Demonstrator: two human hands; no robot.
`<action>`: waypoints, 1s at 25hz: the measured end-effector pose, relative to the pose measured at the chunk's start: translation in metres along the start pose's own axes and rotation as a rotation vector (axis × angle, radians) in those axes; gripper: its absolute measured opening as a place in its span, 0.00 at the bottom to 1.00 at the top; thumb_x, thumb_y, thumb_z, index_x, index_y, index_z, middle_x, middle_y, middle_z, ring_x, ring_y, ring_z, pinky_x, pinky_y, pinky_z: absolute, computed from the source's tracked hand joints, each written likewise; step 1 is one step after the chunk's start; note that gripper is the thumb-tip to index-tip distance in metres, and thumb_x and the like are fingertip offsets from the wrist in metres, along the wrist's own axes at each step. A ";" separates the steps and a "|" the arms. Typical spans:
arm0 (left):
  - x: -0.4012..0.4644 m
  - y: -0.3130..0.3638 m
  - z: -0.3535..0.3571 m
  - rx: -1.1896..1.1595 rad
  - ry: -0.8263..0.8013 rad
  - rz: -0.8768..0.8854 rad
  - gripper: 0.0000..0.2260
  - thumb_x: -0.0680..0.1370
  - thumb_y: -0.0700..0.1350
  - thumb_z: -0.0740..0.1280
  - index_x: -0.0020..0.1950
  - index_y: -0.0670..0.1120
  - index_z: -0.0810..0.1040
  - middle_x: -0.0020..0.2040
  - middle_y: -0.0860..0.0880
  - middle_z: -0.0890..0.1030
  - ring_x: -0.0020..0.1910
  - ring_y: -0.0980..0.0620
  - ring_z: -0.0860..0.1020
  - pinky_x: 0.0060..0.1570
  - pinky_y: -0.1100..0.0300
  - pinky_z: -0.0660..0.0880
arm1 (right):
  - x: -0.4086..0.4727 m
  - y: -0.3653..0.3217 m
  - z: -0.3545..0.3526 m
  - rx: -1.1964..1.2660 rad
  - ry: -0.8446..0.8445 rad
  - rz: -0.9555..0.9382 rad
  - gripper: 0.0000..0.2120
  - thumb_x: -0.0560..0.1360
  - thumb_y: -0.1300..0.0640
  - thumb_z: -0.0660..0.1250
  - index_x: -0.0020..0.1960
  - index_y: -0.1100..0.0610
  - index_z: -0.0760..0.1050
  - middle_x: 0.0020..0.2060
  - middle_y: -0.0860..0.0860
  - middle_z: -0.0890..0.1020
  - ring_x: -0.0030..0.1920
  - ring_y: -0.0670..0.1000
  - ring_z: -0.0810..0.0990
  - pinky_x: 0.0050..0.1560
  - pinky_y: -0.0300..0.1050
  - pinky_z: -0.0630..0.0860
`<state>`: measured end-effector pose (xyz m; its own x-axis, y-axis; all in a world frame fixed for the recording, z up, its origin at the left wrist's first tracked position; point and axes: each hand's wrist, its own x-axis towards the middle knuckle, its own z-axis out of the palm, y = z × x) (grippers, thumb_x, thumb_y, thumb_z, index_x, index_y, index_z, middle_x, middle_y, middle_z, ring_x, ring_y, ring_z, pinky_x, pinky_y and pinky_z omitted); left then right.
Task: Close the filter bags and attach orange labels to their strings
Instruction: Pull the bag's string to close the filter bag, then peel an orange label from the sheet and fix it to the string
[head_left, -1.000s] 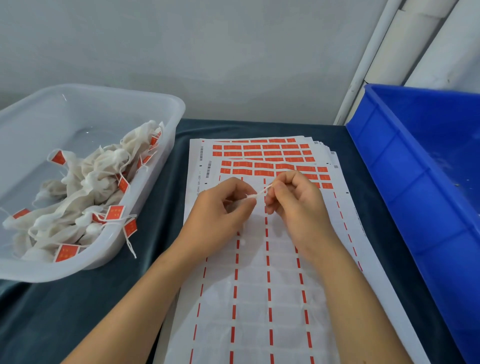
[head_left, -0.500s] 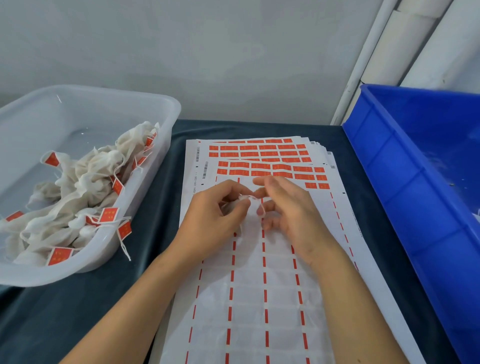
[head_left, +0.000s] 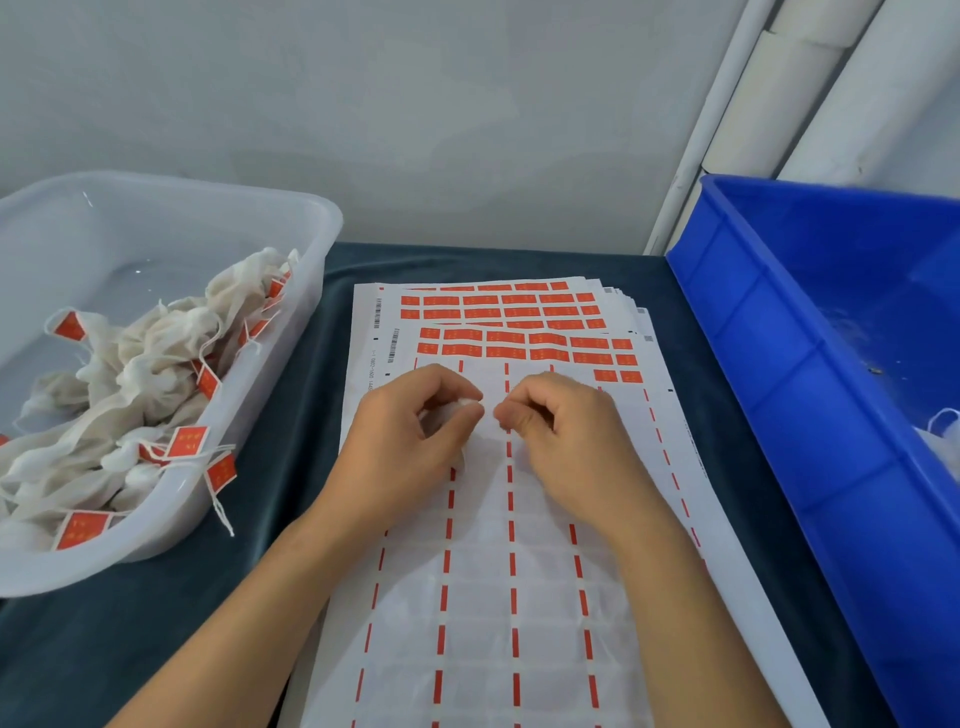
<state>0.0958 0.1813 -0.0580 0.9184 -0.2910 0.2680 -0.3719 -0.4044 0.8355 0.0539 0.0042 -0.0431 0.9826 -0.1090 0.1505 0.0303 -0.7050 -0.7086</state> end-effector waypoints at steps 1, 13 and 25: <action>0.000 0.000 0.001 0.014 -0.026 -0.005 0.04 0.81 0.50 0.72 0.51 0.60 0.81 0.50 0.69 0.81 0.52 0.65 0.80 0.46 0.77 0.75 | 0.001 0.002 -0.003 -0.040 0.067 -0.016 0.08 0.82 0.53 0.68 0.45 0.43 0.78 0.42 0.35 0.79 0.45 0.36 0.78 0.46 0.24 0.67; -0.005 0.009 0.004 -0.159 0.018 -0.100 0.05 0.82 0.46 0.70 0.49 0.57 0.79 0.46 0.62 0.84 0.49 0.59 0.85 0.47 0.61 0.83 | 0.031 0.028 -0.054 -0.256 0.386 0.358 0.07 0.83 0.49 0.65 0.52 0.49 0.80 0.50 0.46 0.82 0.40 0.43 0.78 0.37 0.34 0.71; -0.013 0.008 0.019 0.071 -0.198 -0.095 0.04 0.82 0.57 0.65 0.54 0.67 0.72 0.56 0.72 0.80 0.52 0.69 0.80 0.40 0.77 0.72 | 0.052 0.034 0.003 -0.478 0.465 0.479 0.23 0.78 0.35 0.67 0.59 0.52 0.83 0.53 0.50 0.83 0.49 0.52 0.81 0.52 0.52 0.82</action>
<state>0.0783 0.1650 -0.0641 0.9082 -0.4100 0.0843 -0.2997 -0.4964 0.8147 0.1067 -0.0237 -0.0611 0.6895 -0.6791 0.2517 -0.5576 -0.7195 -0.4139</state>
